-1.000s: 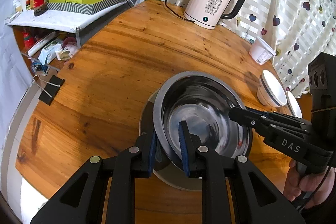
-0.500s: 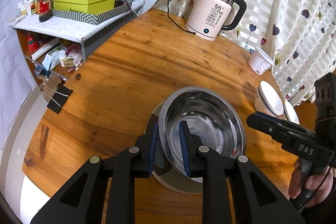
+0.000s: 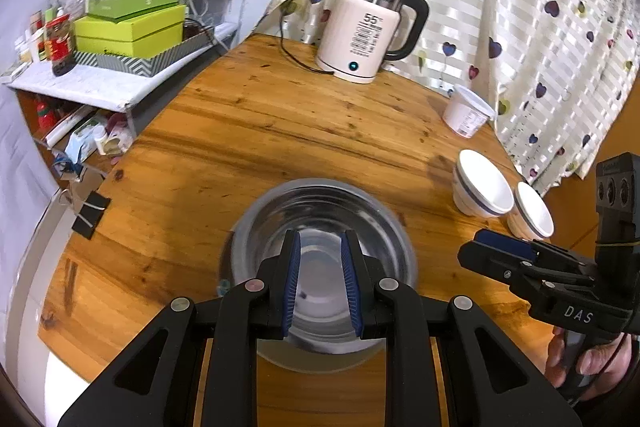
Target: Organize plates and bowls
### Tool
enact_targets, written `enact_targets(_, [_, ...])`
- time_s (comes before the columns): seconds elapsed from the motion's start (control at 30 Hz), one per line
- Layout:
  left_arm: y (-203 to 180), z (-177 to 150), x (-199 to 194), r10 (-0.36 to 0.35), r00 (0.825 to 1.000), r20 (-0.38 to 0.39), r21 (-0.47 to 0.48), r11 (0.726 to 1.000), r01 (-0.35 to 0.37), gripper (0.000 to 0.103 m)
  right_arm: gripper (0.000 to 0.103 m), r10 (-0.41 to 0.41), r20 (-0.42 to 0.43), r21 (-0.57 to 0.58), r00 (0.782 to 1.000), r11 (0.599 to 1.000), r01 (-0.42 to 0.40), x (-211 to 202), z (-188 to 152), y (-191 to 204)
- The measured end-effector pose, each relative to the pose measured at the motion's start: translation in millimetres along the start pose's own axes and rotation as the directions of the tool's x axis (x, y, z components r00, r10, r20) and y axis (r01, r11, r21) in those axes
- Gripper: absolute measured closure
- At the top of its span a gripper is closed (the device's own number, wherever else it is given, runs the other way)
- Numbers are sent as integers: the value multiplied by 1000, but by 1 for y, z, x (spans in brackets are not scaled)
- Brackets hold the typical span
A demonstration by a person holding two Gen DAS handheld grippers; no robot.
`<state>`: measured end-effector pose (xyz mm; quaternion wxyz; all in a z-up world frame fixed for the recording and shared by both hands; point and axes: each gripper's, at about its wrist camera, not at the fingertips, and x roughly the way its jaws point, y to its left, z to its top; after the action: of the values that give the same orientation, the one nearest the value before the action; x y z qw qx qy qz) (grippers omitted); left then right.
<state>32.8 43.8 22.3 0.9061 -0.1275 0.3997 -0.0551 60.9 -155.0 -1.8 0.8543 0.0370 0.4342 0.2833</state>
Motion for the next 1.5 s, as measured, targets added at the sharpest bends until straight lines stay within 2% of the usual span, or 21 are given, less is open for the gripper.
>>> enact_targets(0.5, [-49,-5,16,-66,996,-54,94,993,70,81,54,-38,32,91,999,995,35,-31,-15,-31])
enact_targets(1.13, [-71,-3,35,-94,990,-103,139,985,107,81,54,-92,41,167,995,982,84,-46,-23,-65])
enact_targets(1.33, [-57,2,27,-70,995,-65,110,991,77,81,54,-70,37,151,997,987,64,-42,-21,-58])
enact_targets(1.5, [-25,3,17,6,999,-33,56,998,-4,81,61,-15,13,99,1000,995,14,-26,-17,-37])
